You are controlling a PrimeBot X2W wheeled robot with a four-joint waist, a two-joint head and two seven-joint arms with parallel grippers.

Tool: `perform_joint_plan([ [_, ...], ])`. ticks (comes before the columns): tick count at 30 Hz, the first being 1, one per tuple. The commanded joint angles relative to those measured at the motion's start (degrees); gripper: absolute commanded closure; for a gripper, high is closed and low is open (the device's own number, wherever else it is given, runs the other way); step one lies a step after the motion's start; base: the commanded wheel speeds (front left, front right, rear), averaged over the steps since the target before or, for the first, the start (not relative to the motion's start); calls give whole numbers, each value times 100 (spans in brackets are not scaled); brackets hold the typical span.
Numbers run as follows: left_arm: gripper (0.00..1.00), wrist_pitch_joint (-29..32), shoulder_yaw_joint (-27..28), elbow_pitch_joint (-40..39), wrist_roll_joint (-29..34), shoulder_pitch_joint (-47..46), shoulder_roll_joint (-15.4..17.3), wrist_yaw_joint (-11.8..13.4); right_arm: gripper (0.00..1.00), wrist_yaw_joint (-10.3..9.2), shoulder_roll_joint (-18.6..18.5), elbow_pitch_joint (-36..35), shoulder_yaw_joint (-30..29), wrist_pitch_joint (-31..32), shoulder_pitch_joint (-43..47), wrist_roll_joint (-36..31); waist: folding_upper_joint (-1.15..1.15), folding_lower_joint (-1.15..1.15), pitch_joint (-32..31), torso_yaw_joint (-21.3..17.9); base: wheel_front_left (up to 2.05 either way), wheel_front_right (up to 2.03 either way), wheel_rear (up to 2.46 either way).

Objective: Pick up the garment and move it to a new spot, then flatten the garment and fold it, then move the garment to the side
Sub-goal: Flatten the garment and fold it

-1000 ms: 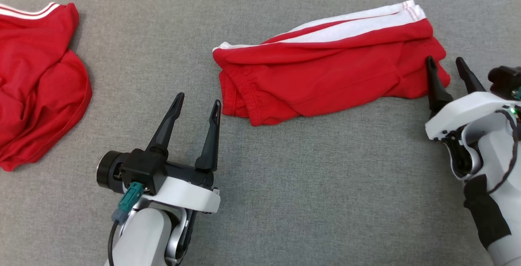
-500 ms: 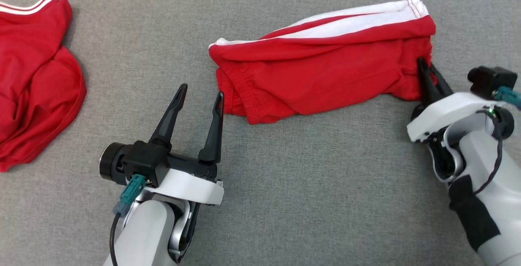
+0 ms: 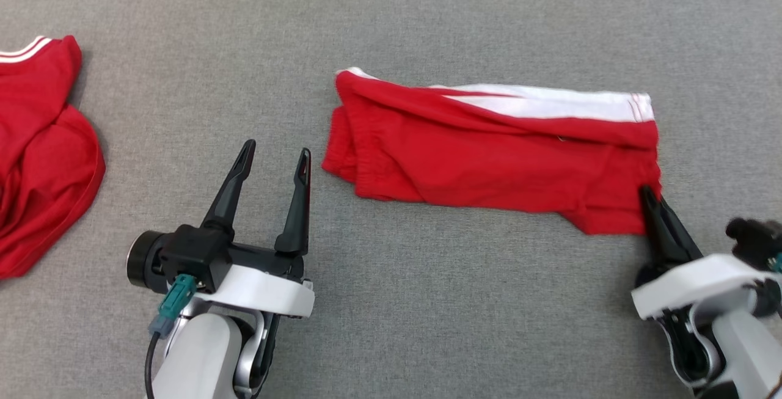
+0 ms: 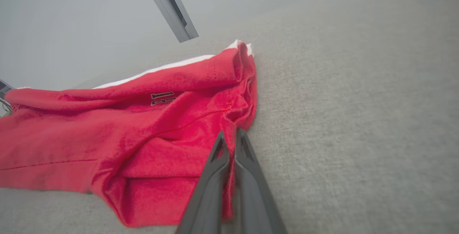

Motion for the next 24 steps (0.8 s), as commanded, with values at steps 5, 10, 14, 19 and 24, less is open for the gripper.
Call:
perform_joint_plan([
  [5,0,-27,72,-30,-29,191,105,52,100,-28,72,-423,-638,24,885,-209,0,0,-288,-131,0,0,0],
  [10,0,47,91,-85,-88,373,140,98,100,-18,112,-578,-1047,14,1263,-365,0,0,-501,-192,0,0,0],
  [14,0,106,65,-162,-106,440,161,125,100,-17,142,-613,-1214,14,1297,-459,0,0,-586,-202,0,0,0],
  [19,0,148,-14,-242,-106,458,159,119,100,-17,205,-657,-1265,13,1086,-584,0,0,-635,-186,0,0,0],
  [24,0,179,-100,-272,-111,399,137,95,100,-16,259,-906,-1250,12,823,-729,0,0,-623,-111,0,0,0],
])
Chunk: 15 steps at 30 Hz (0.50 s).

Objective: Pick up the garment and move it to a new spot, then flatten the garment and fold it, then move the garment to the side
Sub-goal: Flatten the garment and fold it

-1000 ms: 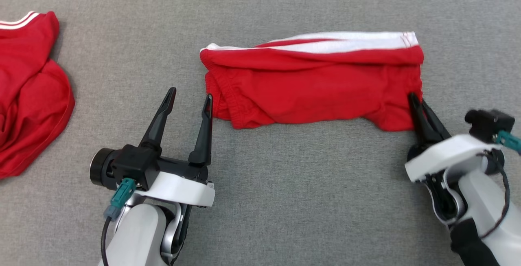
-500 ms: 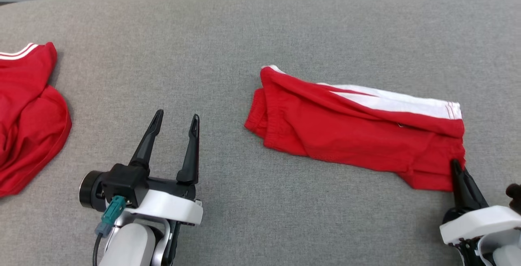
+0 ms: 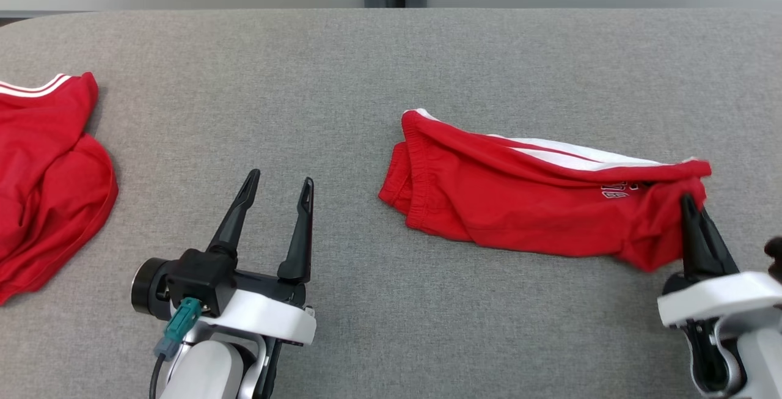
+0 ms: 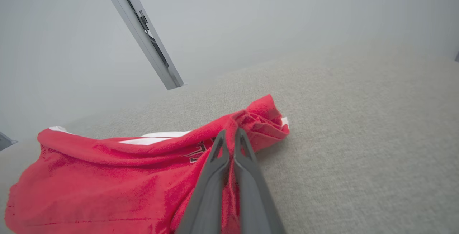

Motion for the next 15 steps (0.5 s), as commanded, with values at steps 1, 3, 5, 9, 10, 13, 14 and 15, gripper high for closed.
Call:
perform_joint_plan([
  [1,0,-2,7,-16,-32,-48,3,-11,100,1,15,-107,22,-12,-147,-79,0,0,13,26,0,0,0],
  [3,0,-4,-19,-16,-41,-78,-9,-9,100,1,66,-284,162,-12,-310,-142,0,0,34,67,0,0,0],
  [5,0,-13,-50,2,-49,-120,-24,-19,100,1,109,-472,374,-12,-487,-219,0,0,48,130,0,0,0],
  [9,0,-47,-108,35,-66,-168,-59,-26,100,1,289,-830,942,94,-838,-294,0,0,82,273,0,0,0],
  [10,0,-54,-120,47,-72,-180,-62,-22,100,1,324,-884,1105,122,-921,-306,0,0,95,309,0,0,0],
  [13,0,-78,-159,77,-88,-250,-93,-26,100,1,436,-899,1644,265,-1160,-320,0,0,135,413,0,0,0],
  [14,0,-92,-182,90,-91,-268,-110,-35,100,1,470,-832,1833,308,-1244,-294,0,0,152,457,0,0,0],
  [15,0,-94,-204,107,-100,-281,-123,-36,100,1,501,-749,2000,340,-1319,-278,0,0,163,502,0,0,0],
])
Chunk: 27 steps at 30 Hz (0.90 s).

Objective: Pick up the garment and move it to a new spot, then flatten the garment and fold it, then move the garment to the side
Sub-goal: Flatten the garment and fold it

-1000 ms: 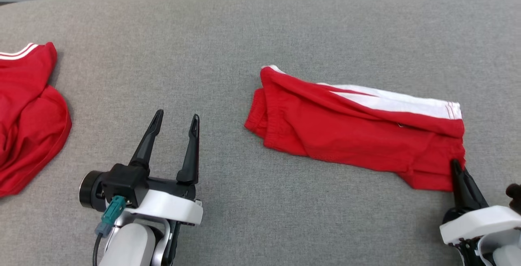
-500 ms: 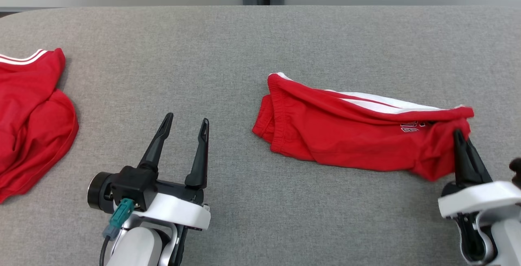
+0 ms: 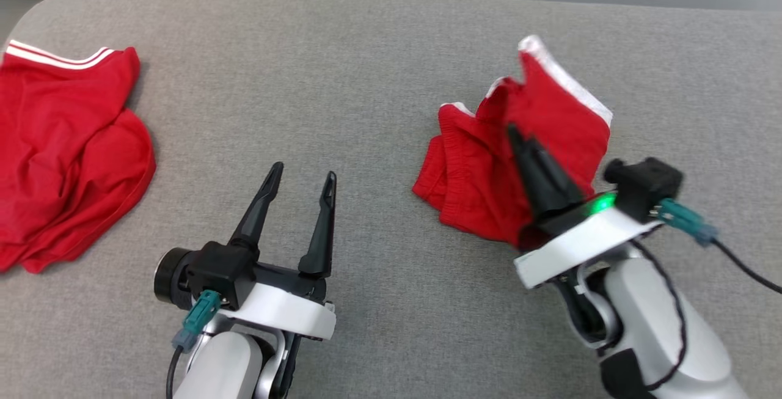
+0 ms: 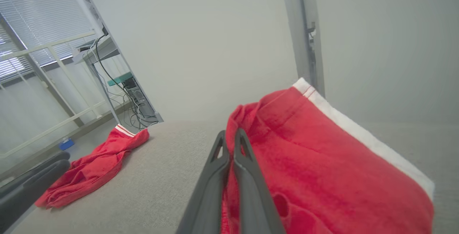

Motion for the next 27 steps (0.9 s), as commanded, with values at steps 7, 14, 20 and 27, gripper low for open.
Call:
perform_joint_plan([
  [7,0,-82,-128,131,-100,-217,-80,-42,100,1,102,954,906,37,-395,245,0,0,132,337,0,0,0],
  [14,0,-110,-134,236,-144,-232,-103,-4,0,2,157,1608,1472,-99,-672,564,0,0,198,383,0,0,0],
  [20,0,-123,-82,302,-124,-238,-103,10,0,1,-36,1580,1995,-187,-676,780,0,0,140,319,0,0,0],
  [27,0,-124,17,273,-60,-196,-34,52,0,1,-365,645,1460,-349,-305,650,0,0,19,112,0,0,0],
])
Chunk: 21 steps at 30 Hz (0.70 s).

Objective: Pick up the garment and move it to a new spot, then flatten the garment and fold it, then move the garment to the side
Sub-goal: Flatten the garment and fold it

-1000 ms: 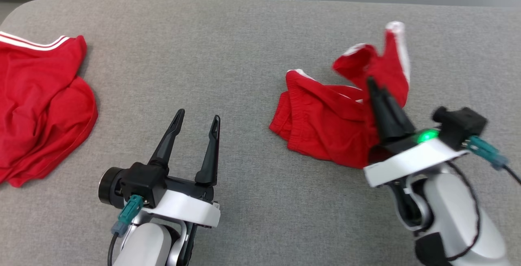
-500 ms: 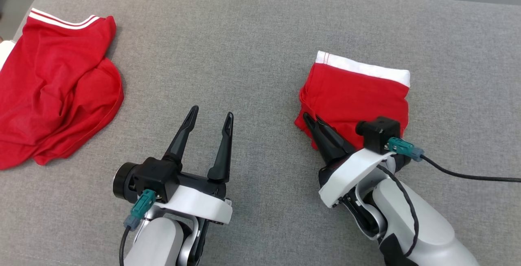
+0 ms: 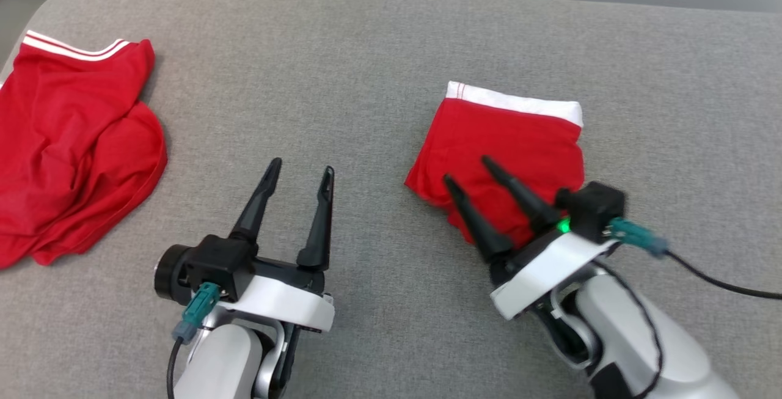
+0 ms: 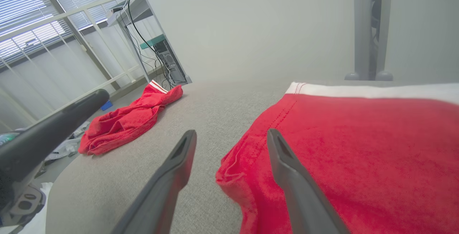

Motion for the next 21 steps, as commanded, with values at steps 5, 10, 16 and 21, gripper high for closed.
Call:
perform_joint_plan([
  [5,0,-29,131,-137,127,-24,136,84,0,1,-155,-981,-1031,-42,527,-470,0,0,-104,-207,0,0,0],
  [10,0,-29,266,-295,198,88,229,160,0,1,-192,-1744,-2112,-35,1133,-1018,0,0,-248,-380,0,0,0],
  [16,0,-30,379,-461,294,250,390,273,0,1,-164,-2016,-3102,72,1781,-1553,0,0,-468,-520,0,0,0],
  [21,0,-27,483,-543,318,381,499,332,0,1,-50,-2146,-3663,290,2308,-1889,0,0,-623,-564,0,0,0],
])
